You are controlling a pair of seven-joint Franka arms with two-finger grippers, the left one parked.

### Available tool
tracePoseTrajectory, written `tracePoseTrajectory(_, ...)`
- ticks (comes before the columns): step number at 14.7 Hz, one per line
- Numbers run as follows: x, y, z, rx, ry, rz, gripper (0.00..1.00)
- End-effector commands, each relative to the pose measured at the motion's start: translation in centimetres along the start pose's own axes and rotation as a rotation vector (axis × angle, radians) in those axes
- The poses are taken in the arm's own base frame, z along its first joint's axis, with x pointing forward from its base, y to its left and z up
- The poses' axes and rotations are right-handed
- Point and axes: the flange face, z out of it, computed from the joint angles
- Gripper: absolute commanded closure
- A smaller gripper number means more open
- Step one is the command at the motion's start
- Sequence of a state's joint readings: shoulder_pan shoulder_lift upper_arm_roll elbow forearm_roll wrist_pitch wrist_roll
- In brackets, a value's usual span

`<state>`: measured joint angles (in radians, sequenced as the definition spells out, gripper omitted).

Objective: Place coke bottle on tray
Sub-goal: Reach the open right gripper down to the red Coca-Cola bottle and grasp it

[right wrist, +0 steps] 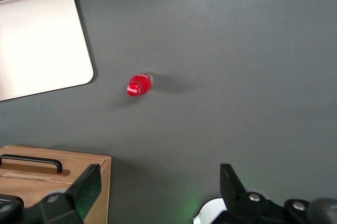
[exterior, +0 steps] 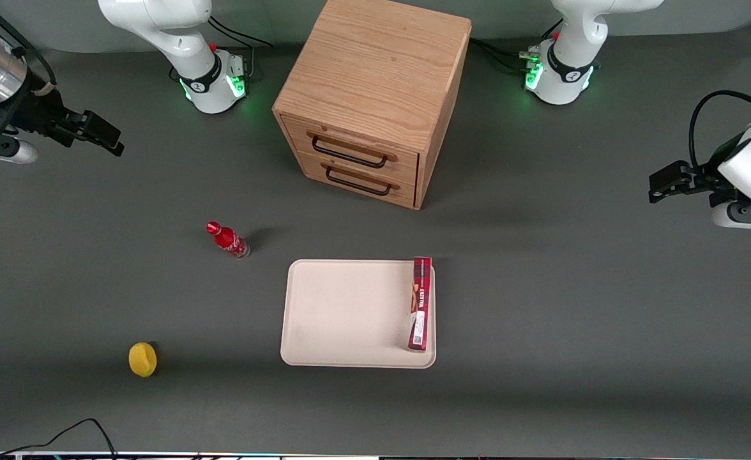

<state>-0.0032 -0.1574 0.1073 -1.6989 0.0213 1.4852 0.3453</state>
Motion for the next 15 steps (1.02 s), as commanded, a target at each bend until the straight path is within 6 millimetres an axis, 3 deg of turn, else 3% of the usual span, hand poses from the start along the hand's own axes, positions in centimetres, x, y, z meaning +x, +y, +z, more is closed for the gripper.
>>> tracePoseTrajectory(1,0.4,0.3,-0.6,0.022,-0.020,0.028,0.00)
tracePoseTrajectory(4,0.3,0.2,-0.2,0.015,-0.038,0.010,0.00)
tracePoseTrajectory(6,0.2,-0.7,1.5,0.010,-0.066,-0.004,0.00)
tracePoseTrajectory(8,0.2,-1.9,5.0,0.040,-0.083,-0.015,0.00)
tracePoseTrajectory(11,-0.1,-5.2,12.0,0.046,-0.024,-0.046,0.00)
tracePoseTrajectory(15,-0.4,-6.6,21.0,0.070,0.063,-0.021,0.00)
